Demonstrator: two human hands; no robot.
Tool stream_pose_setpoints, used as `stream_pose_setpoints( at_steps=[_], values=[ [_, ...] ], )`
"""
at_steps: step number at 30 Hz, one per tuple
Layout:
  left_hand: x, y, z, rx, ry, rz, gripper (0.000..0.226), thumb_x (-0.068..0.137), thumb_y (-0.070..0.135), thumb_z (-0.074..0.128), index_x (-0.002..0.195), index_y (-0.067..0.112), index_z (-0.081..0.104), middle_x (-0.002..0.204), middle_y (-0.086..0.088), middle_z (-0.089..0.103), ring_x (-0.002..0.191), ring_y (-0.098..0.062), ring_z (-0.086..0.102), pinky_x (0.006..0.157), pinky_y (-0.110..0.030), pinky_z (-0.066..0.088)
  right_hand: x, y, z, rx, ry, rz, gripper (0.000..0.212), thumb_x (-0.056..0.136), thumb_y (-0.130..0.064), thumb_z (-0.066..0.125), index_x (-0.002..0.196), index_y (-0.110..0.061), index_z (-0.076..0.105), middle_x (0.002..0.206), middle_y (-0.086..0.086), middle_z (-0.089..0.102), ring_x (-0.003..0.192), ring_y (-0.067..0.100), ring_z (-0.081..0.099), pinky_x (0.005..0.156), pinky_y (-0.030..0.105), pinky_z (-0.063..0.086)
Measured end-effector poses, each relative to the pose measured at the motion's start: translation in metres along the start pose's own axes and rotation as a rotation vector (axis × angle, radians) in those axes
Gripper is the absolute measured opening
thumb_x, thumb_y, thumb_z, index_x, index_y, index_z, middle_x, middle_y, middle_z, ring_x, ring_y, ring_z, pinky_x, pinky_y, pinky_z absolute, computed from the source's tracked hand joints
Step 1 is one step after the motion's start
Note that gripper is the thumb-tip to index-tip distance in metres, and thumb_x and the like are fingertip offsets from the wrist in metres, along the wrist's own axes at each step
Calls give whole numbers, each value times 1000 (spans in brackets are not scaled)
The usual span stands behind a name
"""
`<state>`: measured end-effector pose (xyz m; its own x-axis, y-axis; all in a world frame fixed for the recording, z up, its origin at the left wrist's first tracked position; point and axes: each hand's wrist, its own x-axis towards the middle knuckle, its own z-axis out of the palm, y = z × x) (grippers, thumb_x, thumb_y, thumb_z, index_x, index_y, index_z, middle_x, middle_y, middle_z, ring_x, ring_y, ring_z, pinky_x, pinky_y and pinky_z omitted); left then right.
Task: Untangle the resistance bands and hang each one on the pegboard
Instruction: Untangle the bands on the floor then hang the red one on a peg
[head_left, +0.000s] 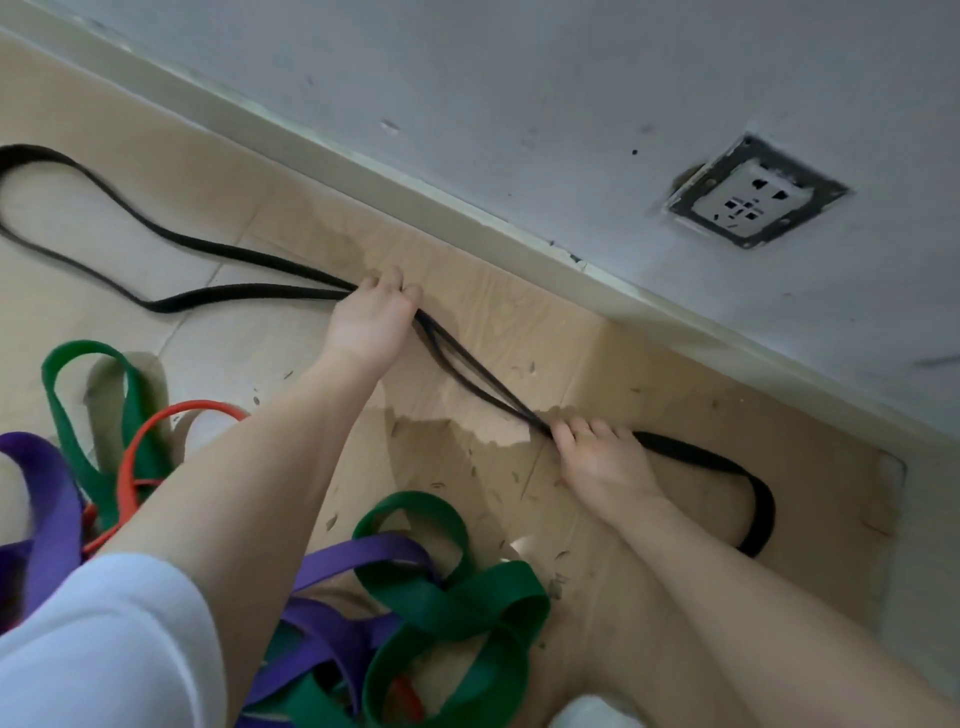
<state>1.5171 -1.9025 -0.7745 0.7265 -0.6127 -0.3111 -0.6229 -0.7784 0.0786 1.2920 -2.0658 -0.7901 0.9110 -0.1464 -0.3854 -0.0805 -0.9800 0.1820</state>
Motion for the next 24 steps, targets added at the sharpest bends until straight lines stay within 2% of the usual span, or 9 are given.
stream_pose_setpoints(
  at_steps=[4, 7, 9, 10, 12, 14, 17, 21, 24],
  values=[
    [15, 4, -5, -113, 58, -3, 21, 90, -1, 43, 110, 0, 51, 113, -22, 43, 109, -35, 42, 71, -43, 43, 22, 27, -27, -60, 49, 124, 26, 56, 3, 75, 76, -5, 58, 63, 11, 57, 51, 28, 55, 41, 26, 33],
    [20, 5, 4, -136, -23, -23, 31, 92, -2, 40, 122, 1, 48, 123, -20, 42, 119, -35, 37, 91, -45, 43, 30, 47, -37, -54, 135, 191, 39, 38, 10, 81, 66, -3, 56, 55, 13, 52, 43, 27, 50, 39, 23, 27],
    [13, 4, 15, -110, -105, 11, 48, 93, -4, 36, 140, 4, 33, 144, -19, 30, 137, -34, 21, 110, -41, 29, 30, 46, -37, -67, 23, 169, 34, 56, 5, 78, 85, -1, 62, 76, 16, 60, 66, 31, 59, 50, 32, 43],
    [7, 2, 20, -119, -112, 50, 56, 93, -5, 33, 146, 8, 22, 153, -15, 18, 142, -31, 10, 115, -39, 18, 29, 41, -34, -52, -1, 193, 34, 74, 0, 66, 107, -1, 58, 99, 18, 60, 89, 33, 59, 70, 39, 48],
    [-11, -11, 29, -176, -18, 172, 65, 92, -6, 33, 149, 14, 12, 158, -9, 7, 145, -29, 2, 116, -39, 8, 24, 21, -34, 29, -49, 246, 52, 87, -1, 42, 138, -2, 34, 134, 21, 44, 121, 37, 43, 103, 45, 34],
    [-34, -30, 29, -224, 76, 227, 64, 90, -5, 40, 148, 12, 18, 156, -12, 14, 144, -31, 9, 117, -43, 15, 20, -14, -46, 201, 80, 140, 59, 85, 0, 42, 143, -2, 29, 144, 22, 35, 130, 39, 36, 110, 49, 25],
    [-87, -70, 22, -170, -51, 54, 60, 92, 6, 41, 148, 14, 20, 158, -7, 7, 145, -26, 5, 117, -39, 9, 14, -88, -66, 460, -63, -129, 52, 93, -18, 43, 143, -11, 30, 152, 13, 25, 138, 29, 24, 114, 41, 18],
    [-176, -126, 21, 4, -309, -128, 56, 93, 47, 36, 145, 30, 25, 158, 0, 9, 144, -25, 7, 115, -44, 5, 2, -185, -79, 520, -392, -335, 71, 91, -59, 38, 147, -21, 20, 156, 7, 19, 143, 25, 17, 116, 44, 4],
    [-230, -151, 22, -247, -469, -94, 100, 61, 89, 5, 141, 37, 33, 152, -1, 26, 139, -28, 22, 114, -43, 20, -14, -225, -79, 412, -490, -458, 85, 80, -72, 43, 145, -23, 23, 146, 8, 38, 135, 28, 34, 112, 52, 9]
  ],
)
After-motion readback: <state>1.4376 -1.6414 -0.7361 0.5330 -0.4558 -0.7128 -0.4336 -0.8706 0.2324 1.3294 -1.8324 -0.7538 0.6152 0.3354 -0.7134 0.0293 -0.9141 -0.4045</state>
